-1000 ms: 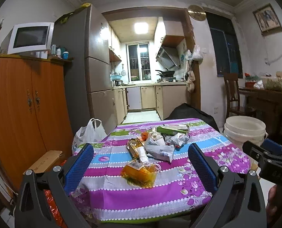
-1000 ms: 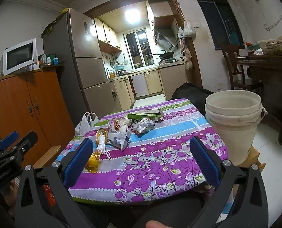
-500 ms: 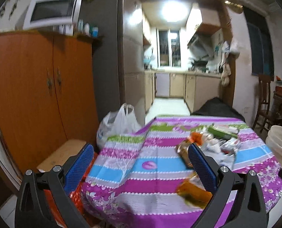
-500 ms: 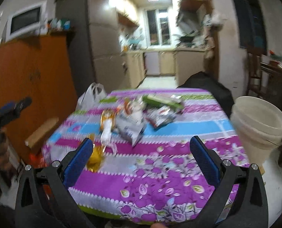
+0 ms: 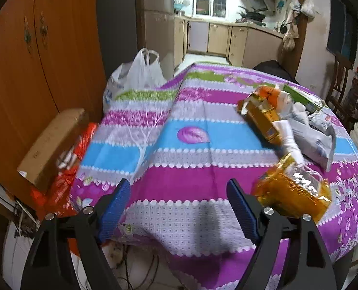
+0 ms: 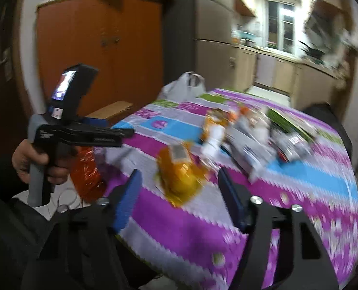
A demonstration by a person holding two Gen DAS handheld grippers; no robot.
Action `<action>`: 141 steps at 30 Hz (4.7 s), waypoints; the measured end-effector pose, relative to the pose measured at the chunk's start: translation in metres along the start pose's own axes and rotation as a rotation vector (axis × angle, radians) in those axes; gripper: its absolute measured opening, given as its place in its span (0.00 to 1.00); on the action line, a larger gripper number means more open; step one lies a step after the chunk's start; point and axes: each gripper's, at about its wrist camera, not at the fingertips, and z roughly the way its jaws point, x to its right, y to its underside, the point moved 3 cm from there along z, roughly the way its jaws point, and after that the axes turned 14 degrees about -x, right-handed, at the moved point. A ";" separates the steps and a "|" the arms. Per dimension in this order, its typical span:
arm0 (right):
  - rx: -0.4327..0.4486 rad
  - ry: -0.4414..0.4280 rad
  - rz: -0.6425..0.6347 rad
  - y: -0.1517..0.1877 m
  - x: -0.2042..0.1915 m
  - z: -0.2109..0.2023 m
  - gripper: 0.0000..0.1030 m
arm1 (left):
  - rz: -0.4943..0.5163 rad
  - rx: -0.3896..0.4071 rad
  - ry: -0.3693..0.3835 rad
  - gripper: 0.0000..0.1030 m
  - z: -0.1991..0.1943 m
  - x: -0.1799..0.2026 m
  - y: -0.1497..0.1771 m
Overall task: Collect trash
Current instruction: 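Grasp the orange snack bag with the right tool while the left tool grasps the white tissue, then carry both items over the white bucket and open both tools to drop them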
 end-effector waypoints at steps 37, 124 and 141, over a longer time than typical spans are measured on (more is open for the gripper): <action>0.120 0.018 0.375 0.033 0.107 -0.065 0.26 | 0.108 -0.183 0.179 0.64 0.038 0.129 -0.040; -0.393 0.434 0.985 0.110 0.490 -0.183 0.26 | 1.235 -0.108 0.570 0.27 -0.001 0.736 -0.144; -0.490 0.334 1.028 0.123 0.514 -0.152 0.27 | 1.310 -0.242 0.551 0.28 0.064 0.742 -0.151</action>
